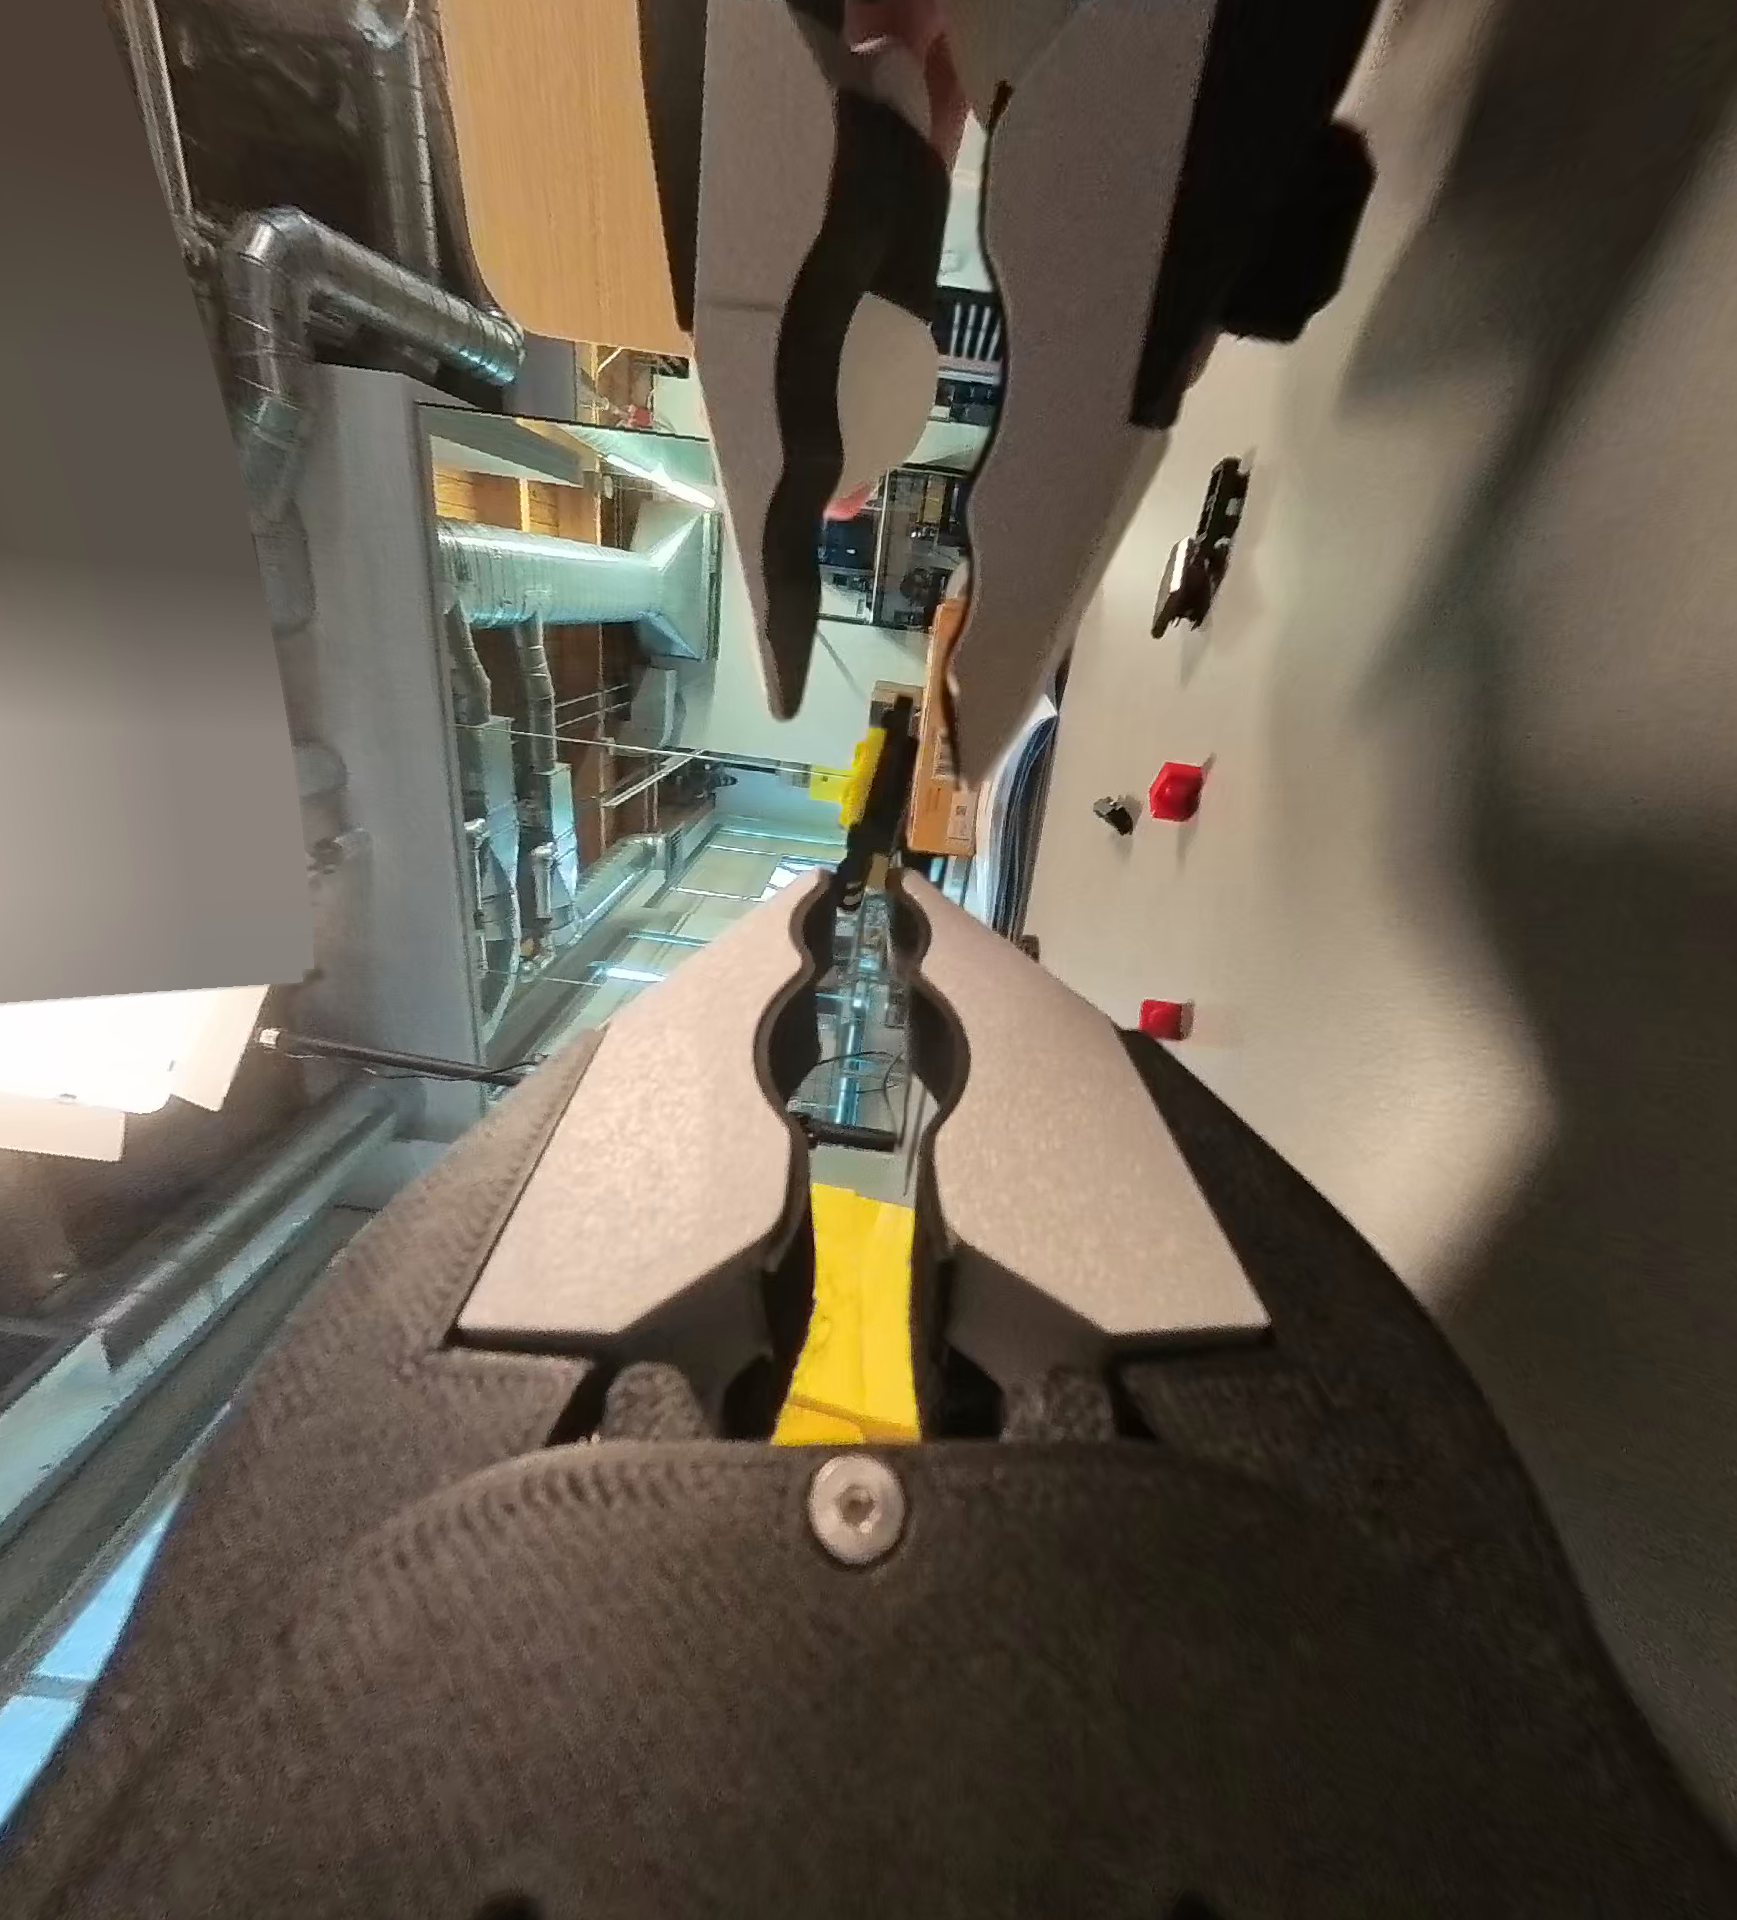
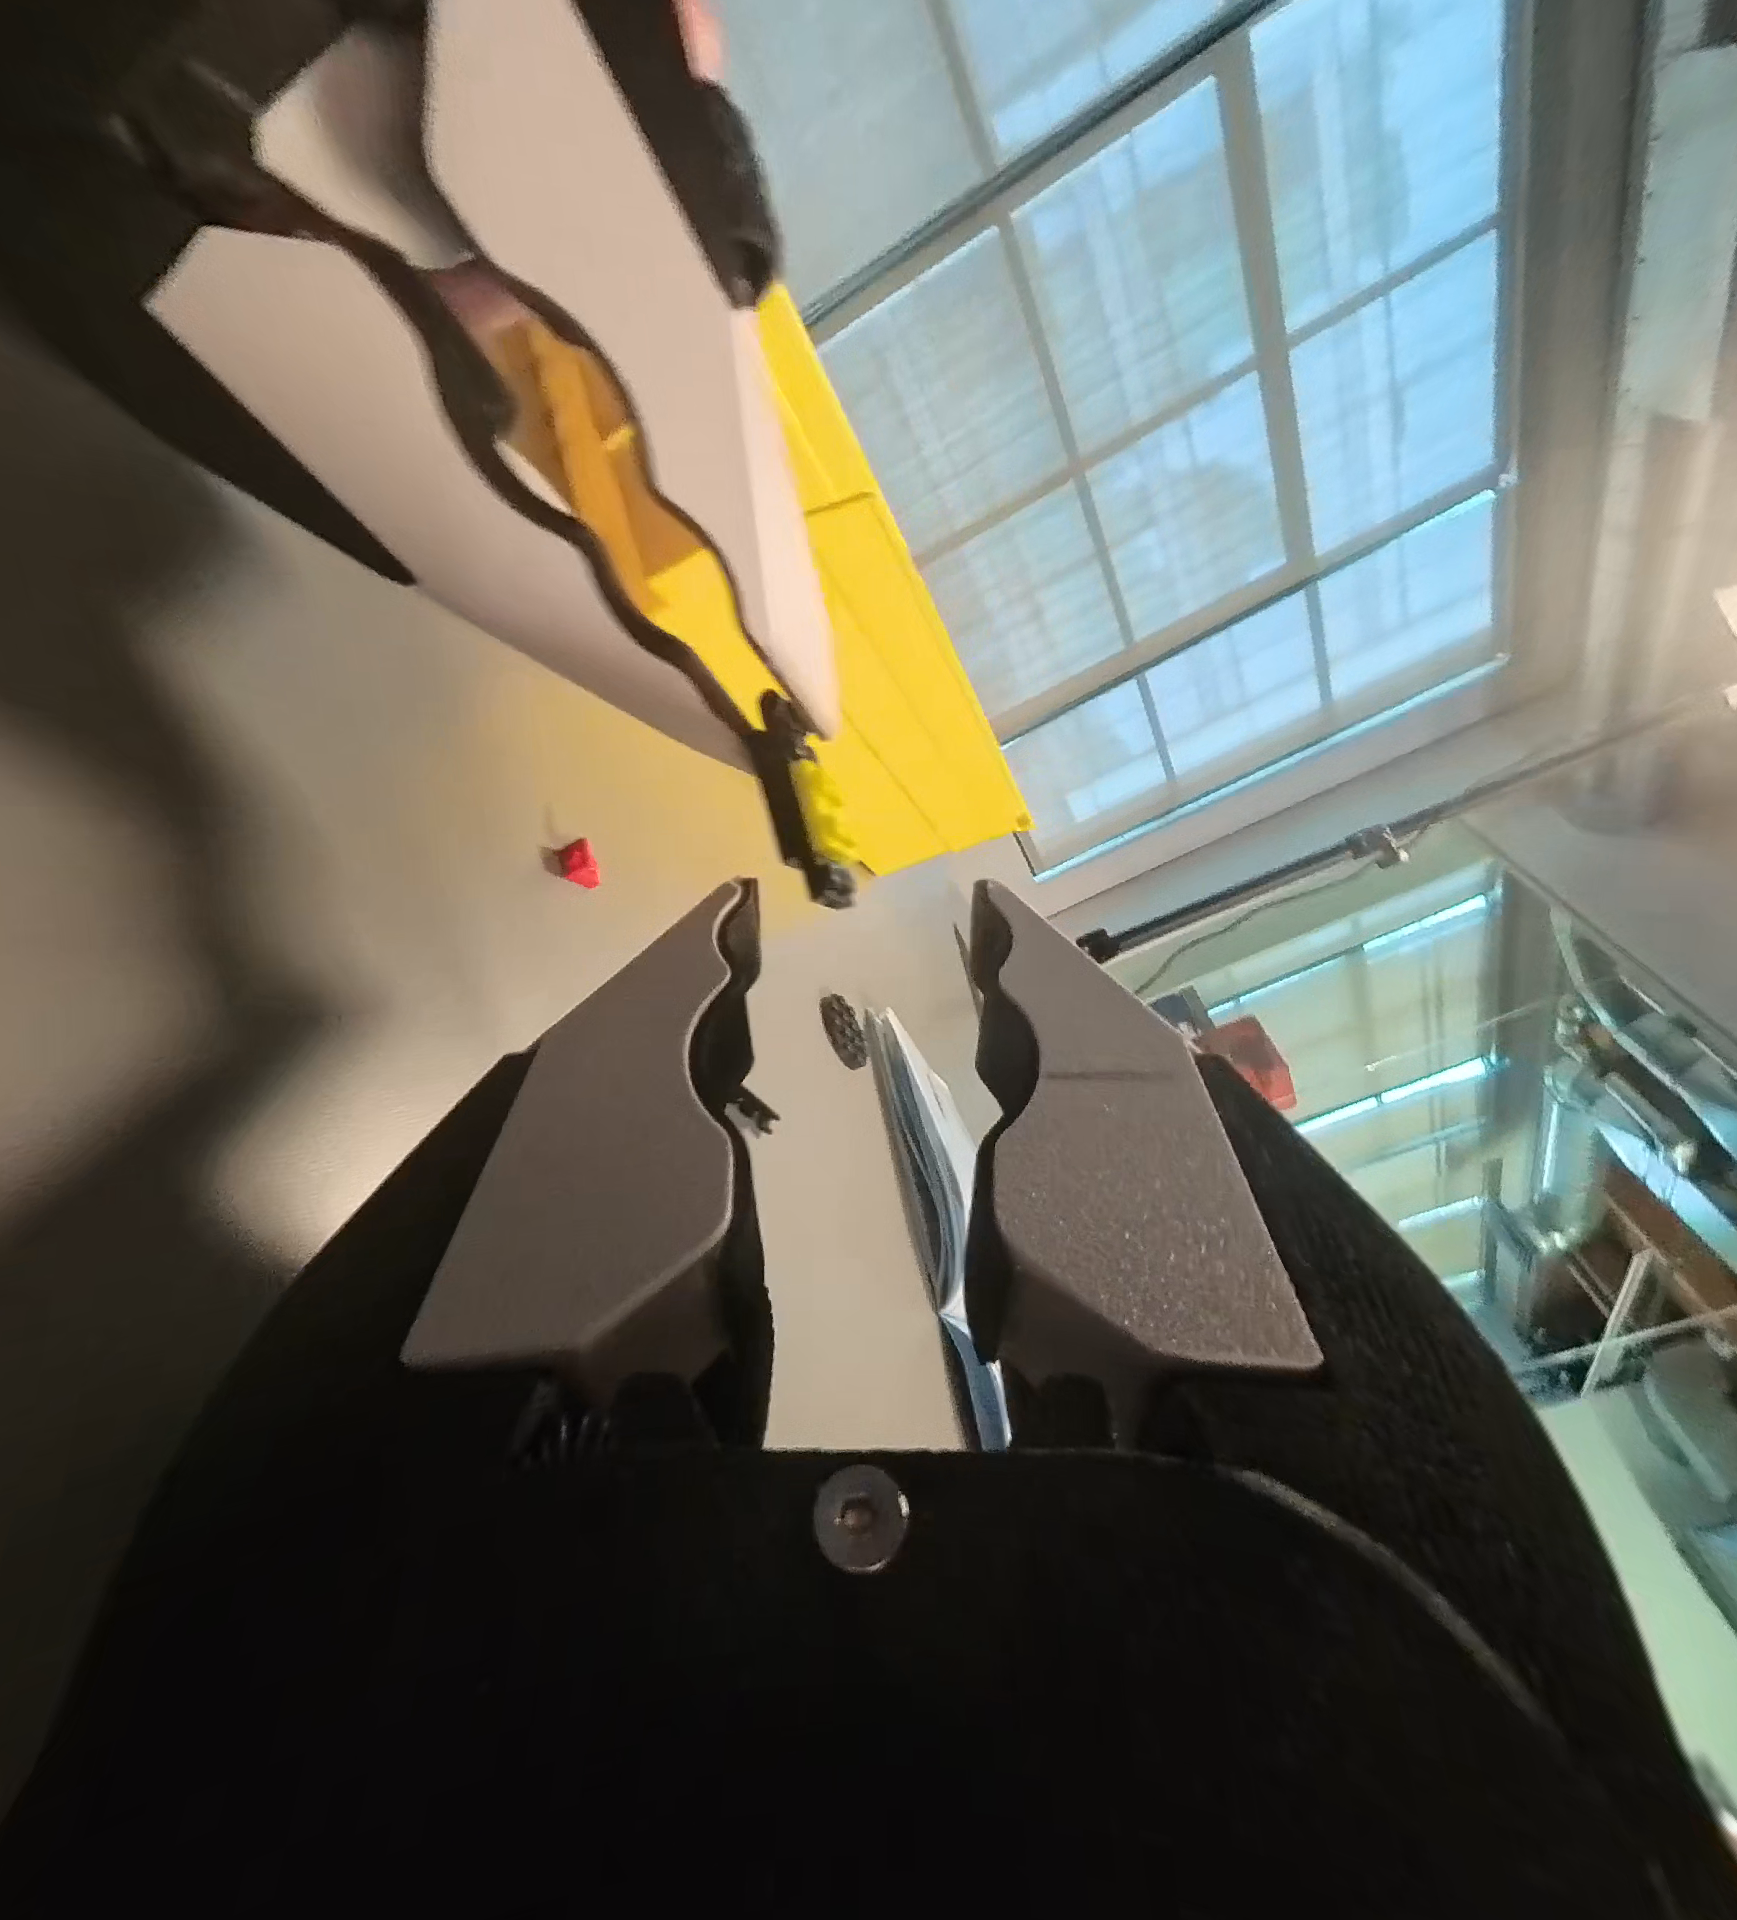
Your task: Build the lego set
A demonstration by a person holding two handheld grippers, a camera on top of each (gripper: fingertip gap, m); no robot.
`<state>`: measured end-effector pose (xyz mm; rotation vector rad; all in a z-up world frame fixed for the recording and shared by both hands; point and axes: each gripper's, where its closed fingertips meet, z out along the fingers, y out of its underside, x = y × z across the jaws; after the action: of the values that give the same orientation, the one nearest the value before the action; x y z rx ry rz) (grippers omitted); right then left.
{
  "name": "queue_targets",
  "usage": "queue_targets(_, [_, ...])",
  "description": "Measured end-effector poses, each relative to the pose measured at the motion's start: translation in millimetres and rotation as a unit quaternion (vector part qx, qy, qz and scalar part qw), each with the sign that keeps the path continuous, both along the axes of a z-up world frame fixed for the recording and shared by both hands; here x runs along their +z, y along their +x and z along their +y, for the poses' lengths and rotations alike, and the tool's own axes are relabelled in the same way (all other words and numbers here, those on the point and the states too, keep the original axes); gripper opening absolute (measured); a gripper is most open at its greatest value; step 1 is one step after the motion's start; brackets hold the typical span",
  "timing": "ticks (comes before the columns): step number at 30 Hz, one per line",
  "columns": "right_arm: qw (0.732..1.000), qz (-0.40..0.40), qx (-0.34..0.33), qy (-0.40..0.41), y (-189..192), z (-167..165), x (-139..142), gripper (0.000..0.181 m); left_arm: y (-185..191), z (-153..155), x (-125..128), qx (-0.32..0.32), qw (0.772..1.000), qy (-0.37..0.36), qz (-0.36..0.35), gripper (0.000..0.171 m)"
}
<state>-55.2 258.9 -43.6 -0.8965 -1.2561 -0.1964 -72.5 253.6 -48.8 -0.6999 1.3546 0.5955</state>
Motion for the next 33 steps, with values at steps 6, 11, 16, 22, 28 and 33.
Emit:
queue_targets(6, [0.998,-0.041,-0.006,0.043,-2.3,-3.7,-5.7,0.017,0.9,0.5,-4.1,0.000,1.000,-0.003,0.010,0.008])
queue_targets(11, [0.997,-0.059,-0.014,0.054,-2.0,-3.3,-9.4,0.008,1.9,1.1,-9.3,-0.002,1.000,-0.026,0.017,0.007])
queue_targets(16, [0.998,-0.055,-0.011,-0.003,-0.7,-1.2,-17.1,0.008,2.7,2.6,-17.5,-0.011,0.994,-0.106,0.006,0.007])
queue_targets(22, [0.995,-0.053,-0.008,-0.089,0.6,2.7,-31.6,0.008,3.5,6.4,-30.8,-0.015,0.978,-0.207,-0.001,0.007])
queue_targets(28, [0.992,-0.063,-0.011,-0.105,0.3,3.9,-37.8,0.014,5.1,4.0,-38.3,-0.036,0.943,-0.328,-0.035,0.007])
queue_targets(33, [0.994,-0.040,-0.008,-0.100,1.2,4.7,-30.7,0.027,4.7,3.8,-40.8,-0.049,0.906,-0.415,-0.069,0.007])
